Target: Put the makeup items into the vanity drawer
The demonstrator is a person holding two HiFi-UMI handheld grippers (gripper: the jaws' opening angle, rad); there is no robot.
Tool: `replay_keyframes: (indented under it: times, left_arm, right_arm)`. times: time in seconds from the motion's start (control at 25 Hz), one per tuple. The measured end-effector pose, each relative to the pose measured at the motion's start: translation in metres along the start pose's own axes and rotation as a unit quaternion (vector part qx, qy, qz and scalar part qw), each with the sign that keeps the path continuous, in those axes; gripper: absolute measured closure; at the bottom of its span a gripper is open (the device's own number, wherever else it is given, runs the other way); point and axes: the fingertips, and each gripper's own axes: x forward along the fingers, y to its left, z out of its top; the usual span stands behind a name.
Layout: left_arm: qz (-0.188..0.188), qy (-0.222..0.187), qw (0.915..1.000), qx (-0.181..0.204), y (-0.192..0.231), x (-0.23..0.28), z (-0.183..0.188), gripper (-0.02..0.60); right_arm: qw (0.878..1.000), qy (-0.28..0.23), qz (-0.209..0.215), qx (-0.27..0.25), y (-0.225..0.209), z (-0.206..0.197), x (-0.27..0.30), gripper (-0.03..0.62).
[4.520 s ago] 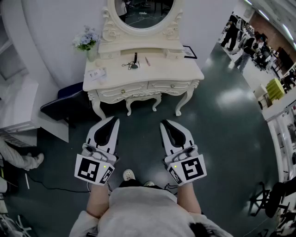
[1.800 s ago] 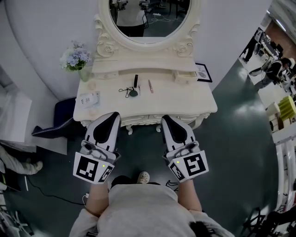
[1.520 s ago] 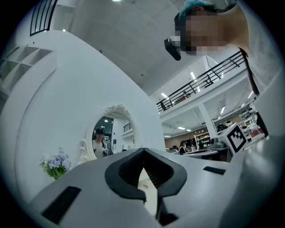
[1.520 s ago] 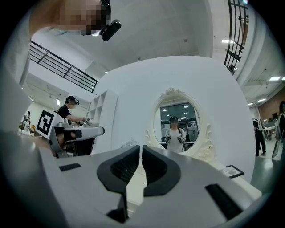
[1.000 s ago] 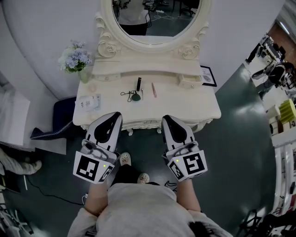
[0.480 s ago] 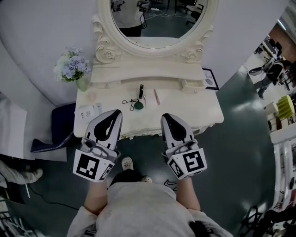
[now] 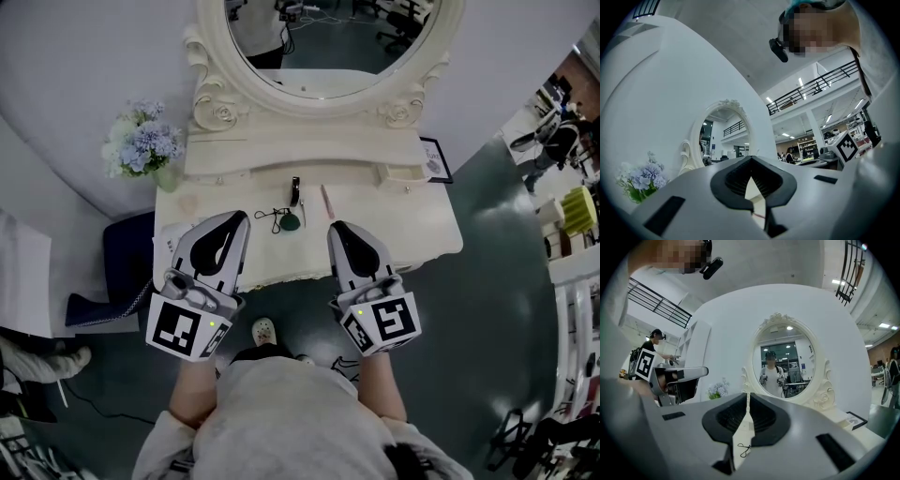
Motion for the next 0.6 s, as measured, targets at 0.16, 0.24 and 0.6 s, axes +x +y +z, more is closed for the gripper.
replay_keyframes:
  times: [0.16, 0.24, 0.6]
  left_arm:
    - [-0.008, 0.001, 1.0, -0.004, 0.016, 0.011, -0.007, 0.568]
    - [-0.013, 0.002, 0.9999, -0.006, 0.024, 0.016, -0.011, 0.568]
    - [-0.036, 0.025, 0.9989, -0.015, 0.051, 0.031, -0.034, 0.568]
  right_arm:
    - [1.0, 0.008, -0.008, 0.0, -0.004, -0.007, 0.018, 0.562]
    - [1.0, 0.013, -0.012, -0.001, -0.005, -0.01, 0.027, 0.562]
    - [0.998, 0.047, -0.031, 0.006, -0.009, -0.035, 0.058, 0.562]
